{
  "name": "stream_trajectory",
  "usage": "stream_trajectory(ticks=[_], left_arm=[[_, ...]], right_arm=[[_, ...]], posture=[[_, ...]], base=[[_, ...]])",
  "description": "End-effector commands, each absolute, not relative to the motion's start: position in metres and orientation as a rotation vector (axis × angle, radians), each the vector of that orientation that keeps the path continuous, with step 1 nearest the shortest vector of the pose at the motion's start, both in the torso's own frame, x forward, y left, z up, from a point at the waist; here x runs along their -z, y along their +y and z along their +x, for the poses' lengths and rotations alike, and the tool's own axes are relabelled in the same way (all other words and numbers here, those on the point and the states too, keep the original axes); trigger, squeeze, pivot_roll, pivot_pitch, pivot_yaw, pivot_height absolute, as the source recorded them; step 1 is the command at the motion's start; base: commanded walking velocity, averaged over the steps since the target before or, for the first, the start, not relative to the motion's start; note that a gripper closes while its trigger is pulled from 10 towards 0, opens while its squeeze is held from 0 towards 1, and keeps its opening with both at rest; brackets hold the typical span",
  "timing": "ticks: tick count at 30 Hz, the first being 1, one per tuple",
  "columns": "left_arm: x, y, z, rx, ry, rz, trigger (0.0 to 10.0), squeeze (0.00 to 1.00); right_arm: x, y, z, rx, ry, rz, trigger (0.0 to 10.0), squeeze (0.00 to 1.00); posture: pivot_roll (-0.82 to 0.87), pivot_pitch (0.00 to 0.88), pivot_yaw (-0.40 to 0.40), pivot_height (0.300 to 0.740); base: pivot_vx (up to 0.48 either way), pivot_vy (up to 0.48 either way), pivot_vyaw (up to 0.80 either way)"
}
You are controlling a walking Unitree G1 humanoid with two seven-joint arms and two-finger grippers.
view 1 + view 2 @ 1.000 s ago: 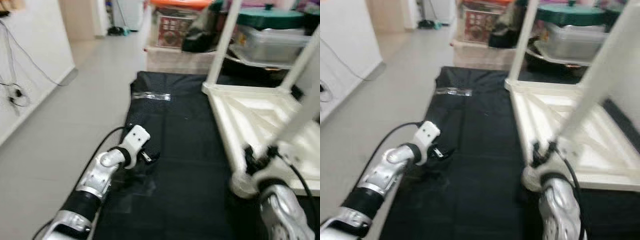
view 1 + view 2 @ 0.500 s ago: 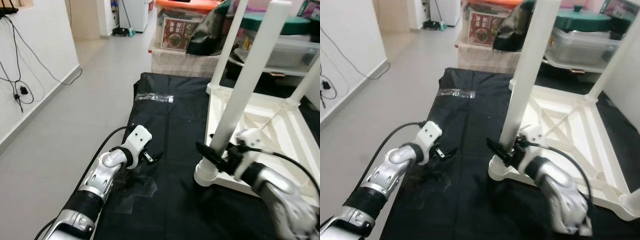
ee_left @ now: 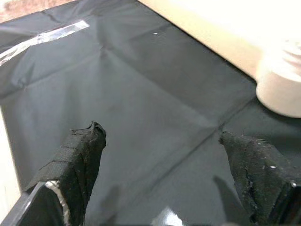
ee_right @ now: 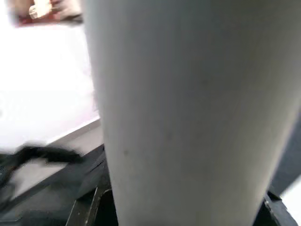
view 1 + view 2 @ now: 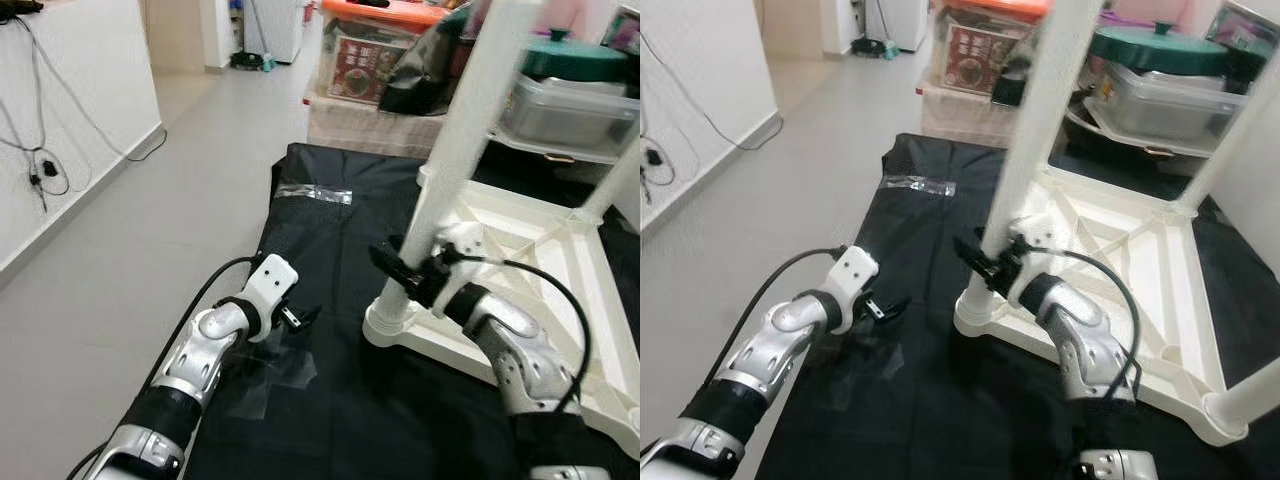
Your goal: Building children table
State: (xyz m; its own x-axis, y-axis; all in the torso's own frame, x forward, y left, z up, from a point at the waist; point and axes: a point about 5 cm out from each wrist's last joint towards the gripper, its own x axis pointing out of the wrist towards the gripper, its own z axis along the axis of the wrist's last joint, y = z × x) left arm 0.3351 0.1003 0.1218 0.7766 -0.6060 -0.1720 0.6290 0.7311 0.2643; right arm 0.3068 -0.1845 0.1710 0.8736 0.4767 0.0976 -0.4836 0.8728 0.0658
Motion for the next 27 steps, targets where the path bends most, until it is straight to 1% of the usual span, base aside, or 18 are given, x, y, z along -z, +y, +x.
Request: stream_trajectory(ticks=[1,2,3,4,5,6,8,10,11,15,16,18,19,21,22,24,26,27], left_arm=[[-0.118,0.1,0.333,0.687,0.089,0.324,10.0,0.0],[-0.118,0.1,0.333,0.687,0.089,0.324,10.0,0.0],[-0.117,0.101,0.334,0.689,0.092,0.325,10.0,0.0],[-0.117,0.101,0.334,0.689,0.092,0.325,10.0,0.0],[-0.117,0.102,0.334,0.691,0.094,0.328,10.0,0.0],[-0.117,0.102,0.334,0.691,0.094,0.328,10.0,0.0],[-0.117,0.101,0.334,0.7,0.095,0.343,10.0,0.0],[-0.117,0.101,0.335,0.694,0.097,0.343,10.0,0.0],[-0.118,0.101,0.335,0.695,0.098,0.342,10.0,0.0],[-0.118,0.101,0.335,0.695,0.099,0.34,10.0,0.0],[-0.117,0.1,0.335,0.705,0.102,0.343,10.0,0.0],[-0.117,0.098,0.335,0.716,0.101,0.349,10.0,0.0],[-0.118,0.098,0.336,0.719,0.098,0.353,10.0,0.0],[-0.119,0.097,0.337,0.721,0.095,0.355,10.0,0.0],[-0.12,0.098,0.338,0.718,0.093,0.355,10.0,0.0],[-0.12,0.098,0.339,0.715,0.091,0.354,10.0,0.0],[-0.119,0.097,0.338,0.717,0.09,0.353,10.0,0.0],[-0.119,0.097,0.338,0.717,0.09,0.353,10.0,0.0]], right_arm=[[-0.158,-0.211,0.296,-0.151,-0.002,0.081,0.0,0.0],[-0.158,-0.211,0.296,-0.151,-0.002,0.081,0.0,0.0],[-0.144,-0.224,0.282,0.128,0.082,0.063,0.0,0.0],[-0.144,-0.224,0.282,0.128,0.082,0.063,0.0,0.0],[-0.132,-0.238,0.263,0.391,0.161,0.038,0.0,0.0],[-0.132,-0.238,0.263,0.391,0.161,0.038,0.0,0.0],[-0.114,-0.25,0.211,0.753,0.261,0.032,0.0,0.0],[-0.114,-0.249,0.191,0.839,0.273,0.017,0.0,0.0],[-0.119,-0.246,0.181,0.861,0.264,0.007,4.6,0.0],[-0.124,-0.244,0.178,0.86,0.254,0.0,4.6,0.0],[-0.128,-0.239,0.183,0.796,0.238,0.006,10.0,0.0],[-0.135,-0.235,0.191,0.725,0.182,0.041,10.0,0.0],[-0.145,-0.228,0.199,0.644,0.124,0.059,10.0,1.0],[-0.153,-0.223,0.204,0.603,0.09,0.069,10.0,1.0],[-0.165,-0.216,0.212,0.47,0.033,0.098,10.0,0.0],[-0.173,-0.211,0.217,0.378,0.003,0.113,10.0,0.0],[-0.195,-0.203,0.218,0.025,-0.084,0.112,10.0,0.0],[-0.195,-0.203,0.218,0.025,-0.084,0.112,10.0,0.0]], posture=[[0.11,0.0,-0.123,0.74],[0.11,0.0,-0.123,0.74],[0.09,0.0,-0.113,0.74],[0.09,0.0,-0.113,0.74],[0.09,0.0,-0.113,0.74],[0.09,0.0,-0.113,0.74],[0.1,0.0,-0.12,0.74],[0.08,0.0,-0.105,0.74],[0.07,0.0,-0.094,0.74],[0.07,0.0,-0.094,0.74],[0.06,0.0,-0.082,0.74],[0.06,0.0,-0.077,0.74],[0.06,0.0,-0.078,0.74],[0.06,0.0,-0.078,0.74],[0.07,0.0,-0.08,0.74],[0.07,0.0,-0.08,0.74],[0.07,0.0,-0.089,0.74],[0.07,0.0,-0.089,0.74]], base=[[0.0,0.0,0.0],[0.0,0.0,0.0],[0.0,0.0,0.0],[0.0,0.0,0.0],[0.0,0.0,0.0],[0.0,0.0,0.0],[0.0,0.0,0.0],[0.0,0.0,0.0],[0.0,0.0,0.0],[0.0,0.0,0.0],[0.0,0.0,0.0],[0.0,0.0,0.0],[0.0,0.0,0.0],[0.0,0.0,0.0],[0.0,0.0,0.0],[0.0,0.0,0.0],[0.0,0.0,0.0],[0.0,0.0,0.0]])
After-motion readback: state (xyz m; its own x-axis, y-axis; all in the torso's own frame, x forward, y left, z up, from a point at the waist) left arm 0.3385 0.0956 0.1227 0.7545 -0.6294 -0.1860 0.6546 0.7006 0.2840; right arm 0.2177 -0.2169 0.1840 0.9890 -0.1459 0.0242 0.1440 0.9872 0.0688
